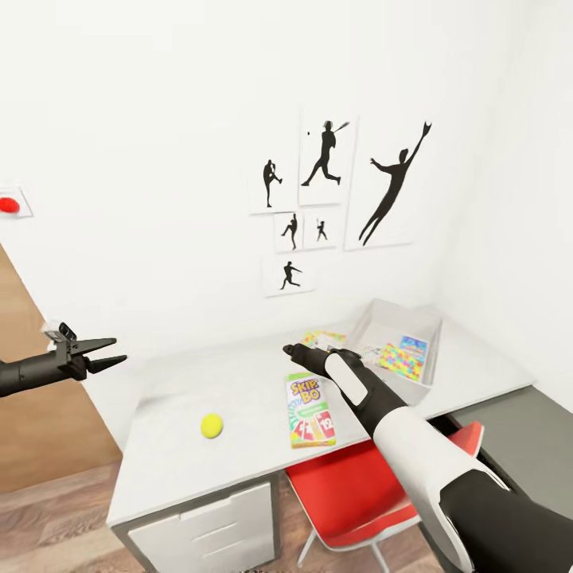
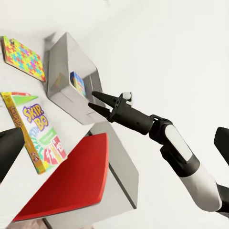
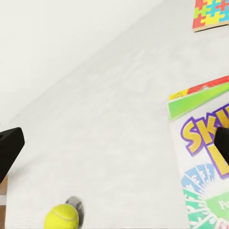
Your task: Put all the toys in the child's room - the three board games (two on the bed and one on the table), the two jigsaw puzzles on the table, and the tennis ball on the table - inside the toy box on the table in the child's room.
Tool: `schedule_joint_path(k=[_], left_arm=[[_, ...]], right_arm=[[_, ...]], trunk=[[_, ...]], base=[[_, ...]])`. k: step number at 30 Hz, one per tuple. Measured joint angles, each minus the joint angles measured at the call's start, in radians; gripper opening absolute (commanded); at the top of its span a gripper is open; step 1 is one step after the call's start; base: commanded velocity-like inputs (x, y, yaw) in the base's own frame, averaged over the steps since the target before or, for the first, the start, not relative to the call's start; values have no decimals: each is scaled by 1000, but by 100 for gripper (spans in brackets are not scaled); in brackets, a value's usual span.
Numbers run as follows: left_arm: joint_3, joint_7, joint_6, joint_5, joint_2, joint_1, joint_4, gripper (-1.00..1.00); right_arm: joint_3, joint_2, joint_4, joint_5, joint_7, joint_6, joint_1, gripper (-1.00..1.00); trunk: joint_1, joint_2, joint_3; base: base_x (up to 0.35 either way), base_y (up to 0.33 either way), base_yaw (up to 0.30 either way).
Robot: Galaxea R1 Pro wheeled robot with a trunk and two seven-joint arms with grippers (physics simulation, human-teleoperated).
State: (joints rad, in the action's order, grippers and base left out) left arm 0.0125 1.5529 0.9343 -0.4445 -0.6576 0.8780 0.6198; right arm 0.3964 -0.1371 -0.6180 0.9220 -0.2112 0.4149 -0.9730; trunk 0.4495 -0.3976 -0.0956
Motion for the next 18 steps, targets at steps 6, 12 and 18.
schedule_joint_path(k=[6,12,18], left_arm=[[0,0,0,0,0,0,0,100],[0,0,0,0,0,0,0,100],[0,0,0,0,0,0,0,100]], right_arm=[[0,0,0,0,0,0,0,100],[0,0,0,0,0,0,0,100],[0,0,0,0,0,0,0,100]], trunk=[[0,0,0],[0,0,0],[0,0,0]], base=[[-45,33,245],[-5,38,190],[-1,89,26]])
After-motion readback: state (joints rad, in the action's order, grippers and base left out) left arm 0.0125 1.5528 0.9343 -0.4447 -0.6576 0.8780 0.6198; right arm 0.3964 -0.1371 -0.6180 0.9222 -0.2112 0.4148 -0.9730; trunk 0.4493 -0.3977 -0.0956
